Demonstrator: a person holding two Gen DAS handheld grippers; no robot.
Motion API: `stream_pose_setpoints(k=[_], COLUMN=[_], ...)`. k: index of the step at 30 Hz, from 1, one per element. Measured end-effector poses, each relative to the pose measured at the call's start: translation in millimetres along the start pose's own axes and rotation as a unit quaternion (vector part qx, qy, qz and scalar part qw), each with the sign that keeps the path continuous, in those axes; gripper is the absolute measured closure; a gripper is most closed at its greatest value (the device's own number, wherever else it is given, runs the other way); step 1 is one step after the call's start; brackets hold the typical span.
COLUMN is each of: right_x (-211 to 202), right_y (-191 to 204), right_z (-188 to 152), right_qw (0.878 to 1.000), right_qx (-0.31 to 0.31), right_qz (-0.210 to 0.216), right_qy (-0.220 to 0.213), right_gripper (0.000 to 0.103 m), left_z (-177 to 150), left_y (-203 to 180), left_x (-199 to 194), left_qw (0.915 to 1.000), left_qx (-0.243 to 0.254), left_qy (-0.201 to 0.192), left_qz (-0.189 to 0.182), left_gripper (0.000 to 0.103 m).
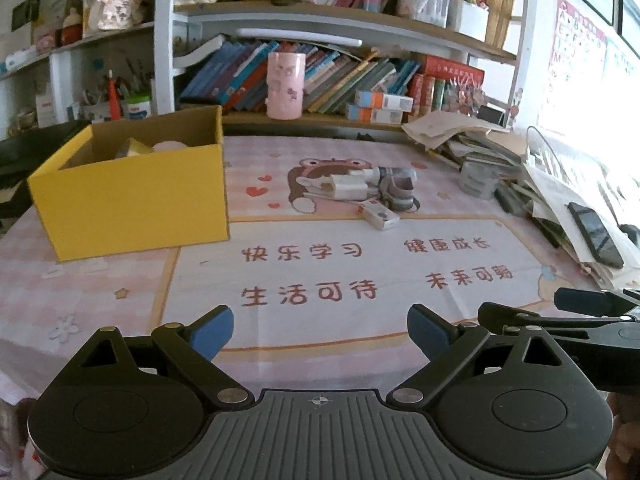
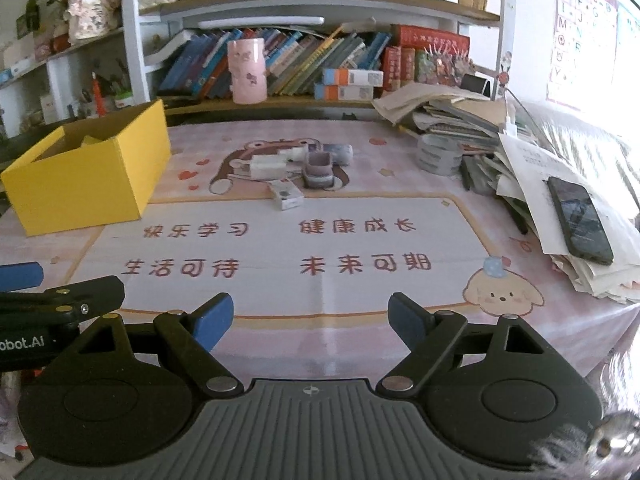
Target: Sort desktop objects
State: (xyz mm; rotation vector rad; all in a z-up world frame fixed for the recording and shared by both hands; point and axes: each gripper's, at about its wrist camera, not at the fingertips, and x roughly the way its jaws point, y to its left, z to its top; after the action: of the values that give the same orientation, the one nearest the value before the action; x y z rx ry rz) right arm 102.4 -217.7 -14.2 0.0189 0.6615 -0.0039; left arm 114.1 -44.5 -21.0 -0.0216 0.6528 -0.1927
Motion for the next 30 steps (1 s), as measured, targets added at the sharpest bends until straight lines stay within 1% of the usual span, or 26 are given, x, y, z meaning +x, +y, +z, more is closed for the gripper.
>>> stream_pose_setpoints(k=[7, 14, 21, 30], right_x=[23, 51, 77, 108], right_y=[-17, -41, -63, -78], right_z=[20, 43, 58, 77], right_qw=[1.000, 1.000, 0.999, 0.997], right_qx=[-0.014, -0.021, -0.015, -0.019], right_qz=[0.012, 0.015, 0.033, 0.065], right_qy=[0.006, 0.011, 0.024, 0.032], right_gripper=[0.020, 0.020, 0.020, 0.020], left_z=[16, 35, 48, 59], left_y=[-15, -33, -47, -58], left_x=[23, 52, 73, 93], left_qw=[1.0000, 1.0000, 0.9995, 0.9975], left_qx=[0.002, -0.003, -0.011, -0.023], left_qy=[0.004, 0.004, 0.017, 0.027], left_qz=[-0.005, 0.003, 0.023, 0.061], left_gripper=[0.007, 0.007, 0.007, 0.007])
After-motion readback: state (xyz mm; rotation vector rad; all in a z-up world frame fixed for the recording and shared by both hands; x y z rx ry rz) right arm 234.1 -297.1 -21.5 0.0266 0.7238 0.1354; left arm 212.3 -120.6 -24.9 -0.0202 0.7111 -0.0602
